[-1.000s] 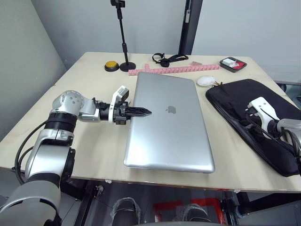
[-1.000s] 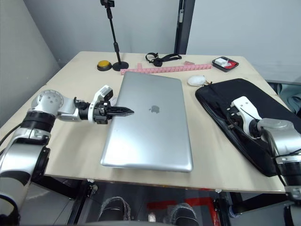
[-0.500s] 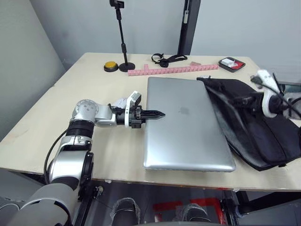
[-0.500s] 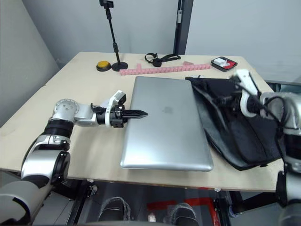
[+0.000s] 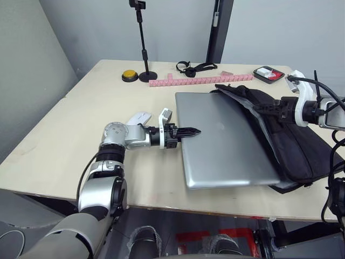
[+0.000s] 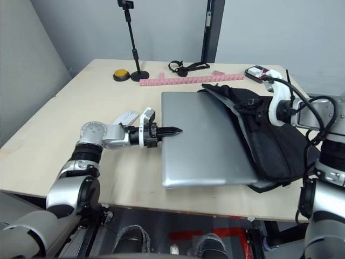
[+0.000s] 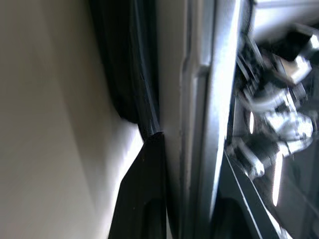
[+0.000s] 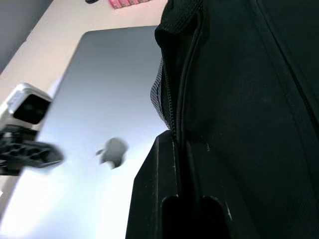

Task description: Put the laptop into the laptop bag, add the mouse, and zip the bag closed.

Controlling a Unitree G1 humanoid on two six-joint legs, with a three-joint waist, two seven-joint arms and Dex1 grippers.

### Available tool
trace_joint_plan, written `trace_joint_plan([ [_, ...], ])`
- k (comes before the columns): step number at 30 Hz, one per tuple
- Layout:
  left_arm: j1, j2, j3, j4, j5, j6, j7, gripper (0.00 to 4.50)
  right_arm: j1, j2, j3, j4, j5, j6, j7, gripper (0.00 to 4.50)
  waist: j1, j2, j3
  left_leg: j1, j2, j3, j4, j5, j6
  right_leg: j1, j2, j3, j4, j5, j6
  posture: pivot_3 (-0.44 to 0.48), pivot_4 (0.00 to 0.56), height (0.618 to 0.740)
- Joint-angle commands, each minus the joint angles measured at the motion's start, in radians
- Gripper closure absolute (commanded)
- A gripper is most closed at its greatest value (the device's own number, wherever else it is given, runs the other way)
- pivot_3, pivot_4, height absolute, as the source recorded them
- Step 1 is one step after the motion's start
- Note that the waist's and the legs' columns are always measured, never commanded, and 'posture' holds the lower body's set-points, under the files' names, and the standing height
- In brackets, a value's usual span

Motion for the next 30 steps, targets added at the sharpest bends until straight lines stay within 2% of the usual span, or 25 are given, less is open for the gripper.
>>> trace_joint_plan([
  [1,-0.074,-0.034,0.062,-0.014,-0.017,-0.041,-0.046,4.15,-0.003,0.029,-0.070,-0.014,0.142,0.005,-0.102,4.48,0.000,0.000,0.000,0.000,0.000,0.000,0.000,0.000,0.000,0.000,0.000,0.000,0.000,0.000,0.000,0.000,0.150,0.739],
  [7,-0.092,-0.075,0.063,0.005,0.036,-0.089,-0.073,4.15,0.038,0.102,-0.141,-0.007,0.445,0.005,-0.360,4.48,0.003,0.000,0.000,-0.003,0.000,0.000,0.000,0.000,0.000,-0.001,0.000,-0.001,-0.003,0.001,0.002,0.000,0.150,0.739],
  [10,-0.107,-0.085,0.061,0.028,0.056,-0.113,-0.089,4.15,0.080,0.138,-0.136,-0.023,0.632,-0.013,-0.502,4.48,0.003,0.000,0.000,-0.003,0.000,0.000,-0.001,0.000,0.000,-0.001,0.000,-0.001,-0.004,0.002,0.004,0.000,0.150,0.739],
  [13,-0.124,-0.102,0.059,0.056,0.080,-0.138,-0.111,4.15,0.181,0.126,-0.031,-0.045,0.965,-0.217,-0.729,4.48,0.004,0.000,0.000,-0.003,0.000,-0.001,-0.001,0.000,0.000,0.000,0.000,-0.001,-0.005,0.003,0.005,0.000,0.150,0.739],
  [15,-0.136,-0.112,0.055,0.071,0.097,-0.152,-0.126,4.15,0.221,0.152,0.011,-0.067,1.089,-0.342,-0.835,4.48,0.003,0.000,0.000,-0.003,0.000,-0.001,-0.001,0.000,0.000,0.000,-0.001,-0.001,-0.005,0.003,0.006,0.000,0.150,0.739],
  [23,-0.170,-0.159,0.051,0.113,0.152,-0.205,-0.173,4.15,0.266,0.362,0.034,-0.173,1.112,-0.529,-1.013,4.48,-0.006,0.000,0.000,-0.006,-0.001,-0.001,0.000,0.000,0.000,-0.003,-0.001,-0.001,-0.006,0.004,0.008,0.000,0.150,0.739],
  [30,-0.177,-0.205,0.023,0.127,0.197,-0.212,-0.211,4.15,0.262,0.402,0.057,-0.209,1.112,-0.545,-1.051,4.48,-0.005,0.000,0.000,-0.007,-0.001,-0.001,-0.003,0.000,0.000,-0.003,-0.001,-0.001,-0.009,0.005,0.014,0.000,0.150,0.739],
])
